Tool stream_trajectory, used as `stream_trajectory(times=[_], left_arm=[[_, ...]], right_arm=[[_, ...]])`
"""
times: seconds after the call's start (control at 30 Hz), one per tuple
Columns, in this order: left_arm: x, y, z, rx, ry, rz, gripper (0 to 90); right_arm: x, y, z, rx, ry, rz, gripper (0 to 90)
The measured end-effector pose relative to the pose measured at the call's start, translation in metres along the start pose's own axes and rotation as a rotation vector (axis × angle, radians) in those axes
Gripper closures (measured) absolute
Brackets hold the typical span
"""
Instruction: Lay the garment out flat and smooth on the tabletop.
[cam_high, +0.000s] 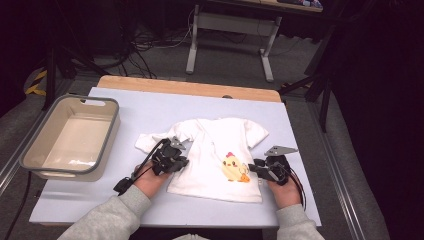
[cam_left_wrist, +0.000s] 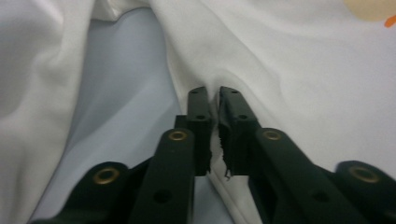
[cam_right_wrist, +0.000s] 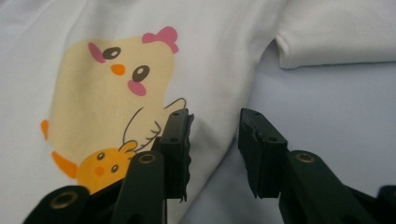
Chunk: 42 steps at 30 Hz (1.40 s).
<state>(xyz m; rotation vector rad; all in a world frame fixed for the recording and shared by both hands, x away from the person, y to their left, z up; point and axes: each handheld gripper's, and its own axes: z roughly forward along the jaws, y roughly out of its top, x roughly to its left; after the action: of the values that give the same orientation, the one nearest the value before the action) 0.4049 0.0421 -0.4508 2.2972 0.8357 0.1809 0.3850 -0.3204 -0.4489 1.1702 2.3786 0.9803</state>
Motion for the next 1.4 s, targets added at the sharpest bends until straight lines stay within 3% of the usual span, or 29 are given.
stream_trajectory(times=[0.1,0.17,0.37,0.53,0.77,0.83,0.9,0.93,1.03,1.23,1.37,1.4], left_arm=[[-0.002,0.000,0.000,0.011,0.007,0.027,88.2],[-0.003,0.000,-0.003,0.020,0.000,0.026,88.7],[-0.008,-0.010,-0.023,0.034,-0.022,0.040,89.0],[-0.013,-0.022,-0.038,0.041,-0.071,0.033,88.9],[-0.027,-0.028,-0.042,0.094,-0.121,0.071,88.6],[-0.029,-0.029,-0.043,0.104,-0.130,0.062,88.0],[-0.027,-0.029,-0.045,0.078,-0.133,0.080,85.9],[-0.025,-0.028,-0.046,0.059,-0.146,0.071,82.0],[-0.022,-0.026,-0.048,0.007,-0.121,0.069,62.3],[-0.015,-0.021,-0.050,-0.088,-0.098,0.040,48.3],[-0.012,-0.020,-0.054,-0.155,-0.068,0.029,40.6],[-0.011,-0.020,-0.056,-0.160,-0.064,0.026,40.3]], right_arm=[[-0.001,0.003,0.002,0.006,0.016,0.009,81.6],[0.000,0.003,0.002,0.014,0.027,0.012,85.6],[0.006,0.000,-0.014,0.017,0.055,0.008,86.6],[0.010,-0.011,-0.031,0.031,0.088,0.024,86.6],[0.019,-0.024,-0.046,0.059,0.120,0.033,86.5],[0.021,-0.025,-0.048,0.066,0.130,0.029,86.1],[0.022,-0.025,-0.049,0.060,0.133,0.023,82.5],[0.022,-0.025,-0.050,0.053,0.139,0.019,77.7],[0.017,-0.022,-0.052,0.012,0.120,0.036,63.7],[-0.006,-0.012,-0.050,-0.068,0.030,0.109,46.5],[-0.021,-0.006,-0.041,-0.093,0.008,0.155,40.3],[-0.026,-0.004,-0.038,-0.091,0.001,0.165,34.3]])
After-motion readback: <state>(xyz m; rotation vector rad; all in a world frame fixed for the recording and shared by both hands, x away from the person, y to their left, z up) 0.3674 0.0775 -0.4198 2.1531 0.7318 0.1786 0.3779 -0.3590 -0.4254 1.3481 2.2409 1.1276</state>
